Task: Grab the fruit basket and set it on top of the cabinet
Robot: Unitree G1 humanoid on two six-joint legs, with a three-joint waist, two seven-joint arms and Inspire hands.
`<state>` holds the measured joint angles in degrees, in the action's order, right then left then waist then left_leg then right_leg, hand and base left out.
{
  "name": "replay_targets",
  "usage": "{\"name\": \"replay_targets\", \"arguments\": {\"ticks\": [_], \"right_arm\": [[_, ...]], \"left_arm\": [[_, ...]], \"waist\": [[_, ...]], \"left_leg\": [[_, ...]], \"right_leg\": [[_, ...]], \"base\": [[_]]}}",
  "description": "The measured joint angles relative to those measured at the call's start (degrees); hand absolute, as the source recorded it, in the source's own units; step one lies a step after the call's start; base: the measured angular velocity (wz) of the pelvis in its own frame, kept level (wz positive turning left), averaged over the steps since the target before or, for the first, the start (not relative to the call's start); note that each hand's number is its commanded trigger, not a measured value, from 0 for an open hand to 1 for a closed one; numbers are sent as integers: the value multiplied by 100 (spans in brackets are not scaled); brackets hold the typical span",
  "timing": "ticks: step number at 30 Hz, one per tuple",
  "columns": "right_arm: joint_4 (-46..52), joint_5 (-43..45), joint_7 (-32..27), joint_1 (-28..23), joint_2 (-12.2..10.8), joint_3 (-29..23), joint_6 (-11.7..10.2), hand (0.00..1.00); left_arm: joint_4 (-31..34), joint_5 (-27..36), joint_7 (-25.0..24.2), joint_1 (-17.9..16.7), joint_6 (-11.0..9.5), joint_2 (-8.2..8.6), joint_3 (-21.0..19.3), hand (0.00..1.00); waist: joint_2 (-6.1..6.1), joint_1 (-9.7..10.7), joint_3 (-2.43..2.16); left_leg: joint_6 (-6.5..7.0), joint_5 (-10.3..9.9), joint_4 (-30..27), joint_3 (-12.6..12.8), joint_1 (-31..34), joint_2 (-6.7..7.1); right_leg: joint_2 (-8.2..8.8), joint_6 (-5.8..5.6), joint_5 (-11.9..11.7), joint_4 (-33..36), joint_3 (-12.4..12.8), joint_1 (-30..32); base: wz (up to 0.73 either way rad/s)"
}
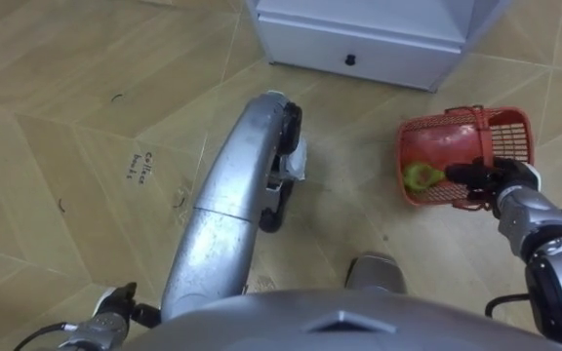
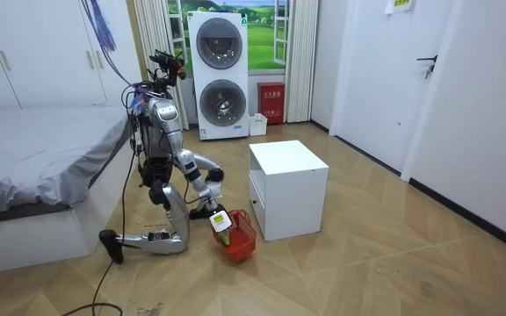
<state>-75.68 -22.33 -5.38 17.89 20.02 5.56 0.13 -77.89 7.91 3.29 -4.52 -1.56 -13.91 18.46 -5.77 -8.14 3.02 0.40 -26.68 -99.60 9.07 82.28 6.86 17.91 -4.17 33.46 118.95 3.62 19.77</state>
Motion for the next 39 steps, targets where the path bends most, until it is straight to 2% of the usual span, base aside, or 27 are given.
{"name": "replay_targets", "arguments": {"ticks": [6, 12, 14, 18, 20, 27, 29, 33, 35, 37, 38, 39], "right_arm": [[-54, 17, 1, 176, 2, -13, -2, 100], [-235, -20, -6, 191, -1, -10, -2, 100], [-227, -33, -17, 240, -1, -9, -2, 100], [-180, 8, -50, 289, -13, -3, -1, 100], [-26, 6, -116, 293, -13, -3, -1, 100], [602, 26, -154, 290, -18, 5, 13, 100], [997, 34, -154, 294, -18, -4, 13, 100], [1728, 164, -211, 275, -58, 0, 22, 100], [1994, 369, -238, 227, -150, 0, 62, 100], [2344, 507, -290, 146, -213, 2, 182, 100], [2475, 547, -338, 142, -243, 2, 265, 100], [2536, 610, -342, 142, -253, 3, 303, 100]], "left_arm": [[-25, 151, -12, 28, 28, 3, -19, 0], [-97, 162, -46, 355, 81, 4, -15, 0], [-97, 162, -45, 440, 80, 7, -21, 0], [-65, 157, -30, 511, 80, 7, -31, 0], [13, 157, -13, 512, 81, -1, -34, 0], [20, 153, -9, 658, 114, -6, -67, 0], [23, 154, 7, 752, 123, -5, -221, 0], [23, 155, 85, 867, 123, -9, -410, 0], [23, 153, 156, 928, 124, -52, -424, 0], [23, 150, 175, 1008, 125, -54, -424, 0], [28, 150, 196, 995, 130, -46, -424, 0], [40, 150, 211, 1015, 134, -43, -430, 0]], "waist": [[10, 3, -1], [16, 4, 8], [-32, 3, 37], [-63, 1, 53], [-103, 9, 76], [-147, 94, 89], [-190, 153, 101], [-212, 312, 86], [-251, 360, 53], [-209, 365, 13], [-149, 370, -15], [-119, 380, -25]], "left_leg": [[0, 18, 11, 1, -1, 12], [-5, 122, 76, 2, -1, 80], [-9, 149, 87, 2, -1, 68], [-3, 152, 70, -34, 0, 57], [4, 147, 51, -41, 2, 47], [84, 98, -117, -118, 2, -14], [130, 74, -211, -164, 2, -14], [230, 16, -344, -200, -2, -16], [302, -19, -388, -200, -3, -31], [406, -67, -363, -228, -7, -107], [470, -92, -292, -240, -37, -150], [502, -97, -233, -244, -63, -164]], "right_leg": [[10, -4, 3, 5, -18, -4], [40, 7, 12, 46, -75, -27], [38, 20, 19, 82, -54, -3], [24, 35, 30, 86, -40, -10], [14, 38, 32, 86, -24, -12], [-123, 72, 48, 99, 48, -99], [-177, 76, 49, 92, 85, -165], [-221, 85, 53, 41, 79, -301], [-297, 103, 152, -72, 97, -408], [-493, 47, 372, -378, 225, -481], [-609, -3, 414, -601, 292, -477], [-658, -14, 420, -739, 327, -469]], "base": [[2], [6], [-2], [-1], [-4], [-7], [-6], [-3], [-3], [-16], [-21], [-26]]}}
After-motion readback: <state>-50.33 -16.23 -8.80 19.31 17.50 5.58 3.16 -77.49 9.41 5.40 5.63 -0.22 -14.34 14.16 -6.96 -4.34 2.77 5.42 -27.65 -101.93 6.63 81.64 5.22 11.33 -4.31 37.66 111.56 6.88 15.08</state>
